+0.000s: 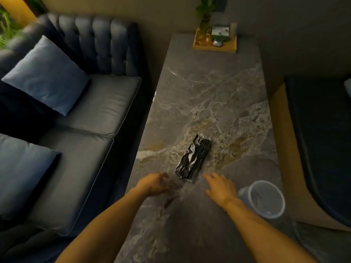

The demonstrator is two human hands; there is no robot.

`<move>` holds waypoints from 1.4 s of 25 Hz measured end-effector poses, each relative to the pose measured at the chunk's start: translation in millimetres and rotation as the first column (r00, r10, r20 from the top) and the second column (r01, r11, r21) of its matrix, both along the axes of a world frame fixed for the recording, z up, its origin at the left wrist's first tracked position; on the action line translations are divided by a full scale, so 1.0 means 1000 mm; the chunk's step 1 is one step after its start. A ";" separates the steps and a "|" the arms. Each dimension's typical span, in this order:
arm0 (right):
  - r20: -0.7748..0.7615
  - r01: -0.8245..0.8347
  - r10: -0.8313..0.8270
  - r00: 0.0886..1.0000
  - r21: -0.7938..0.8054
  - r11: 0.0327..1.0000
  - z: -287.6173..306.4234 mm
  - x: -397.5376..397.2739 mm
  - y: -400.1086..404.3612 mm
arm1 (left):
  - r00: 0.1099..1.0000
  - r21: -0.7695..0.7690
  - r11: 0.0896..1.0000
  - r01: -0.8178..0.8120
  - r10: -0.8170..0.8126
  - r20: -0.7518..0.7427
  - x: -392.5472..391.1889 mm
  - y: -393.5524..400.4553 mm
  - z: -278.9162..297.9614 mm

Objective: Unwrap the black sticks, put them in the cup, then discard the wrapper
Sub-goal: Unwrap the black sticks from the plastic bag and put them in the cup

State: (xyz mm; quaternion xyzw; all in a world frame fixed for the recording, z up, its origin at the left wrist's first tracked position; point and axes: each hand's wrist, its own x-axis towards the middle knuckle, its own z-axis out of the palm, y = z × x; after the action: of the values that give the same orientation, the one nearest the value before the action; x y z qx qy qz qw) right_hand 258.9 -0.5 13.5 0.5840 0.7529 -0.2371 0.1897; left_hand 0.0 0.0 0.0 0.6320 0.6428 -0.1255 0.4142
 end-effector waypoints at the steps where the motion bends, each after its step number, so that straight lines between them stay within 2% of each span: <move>1: 0.024 -0.007 0.006 1.000 0.032 0.999 -0.002 -0.004 0.007 | 1.000 0.021 1.000 -0.020 0.020 0.020 0.000 0.009 -0.006; 4: 0.065 -0.084 0.074 0.995 0.169 0.982 -0.013 -0.011 0.022 | 0.989 0.054 0.990 -0.133 0.129 0.078 0.009 0.032 -0.013; 12: -0.008 -0.145 0.150 0.989 0.205 0.968 -0.047 -0.035 0.037 | 0.919 0.040 0.933 -0.357 0.343 0.192 0.039 0.056 -0.040; 18: -0.095 -0.152 0.176 0.980 0.216 0.964 -0.053 -0.027 0.034 | 0.847 -0.070 0.872 -0.484 0.487 0.212 0.038 0.060 -0.041; 20: -0.117 -0.154 0.182 0.976 0.210 0.965 -0.050 -0.024 0.029 | 0.774 -0.179 0.819 -0.545 0.573 0.270 0.037 0.059 -0.036; 23: -0.152 -0.125 0.160 0.975 0.215 0.969 -0.039 -0.019 0.016 | 0.618 -0.371 0.709 -0.600 0.705 0.347 0.039 0.046 -0.014; 27: -0.274 -0.015 0.125 0.953 0.372 0.928 -0.018 -0.022 -0.007 | 0.474 -0.524 0.636 -0.567 0.772 0.423 0.036 0.022 0.028; 30: -0.411 0.107 0.113 0.904 0.475 0.873 -0.003 -0.024 -0.025 | 0.393 -0.559 0.599 -0.574 0.800 0.454 0.031 0.006 0.055; 32: -0.524 0.198 0.102 0.845 0.485 0.852 0.010 -0.029 -0.035 | 0.323 -0.568 0.565 -0.599 0.819 0.474 0.031 -0.004 0.071; 33: -0.611 0.255 0.087 0.787 0.451 0.855 0.018 -0.032 -0.040 | 0.283 -0.582 0.541 -0.607 0.832 0.478 0.031 -0.010 0.078; 35: -0.791 0.382 0.000 0.612 0.295 0.876 0.035 -0.035 -0.049 | 0.232 -0.612 0.517 -0.599 0.843 0.485 0.030 -0.022 0.091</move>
State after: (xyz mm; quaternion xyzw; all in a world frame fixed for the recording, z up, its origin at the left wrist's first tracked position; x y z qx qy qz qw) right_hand 223.9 -49.5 48.7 0.5317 0.7244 -0.3076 -0.3129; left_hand 29.9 -21.6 91.5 0.1745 0.6037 0.2573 0.7340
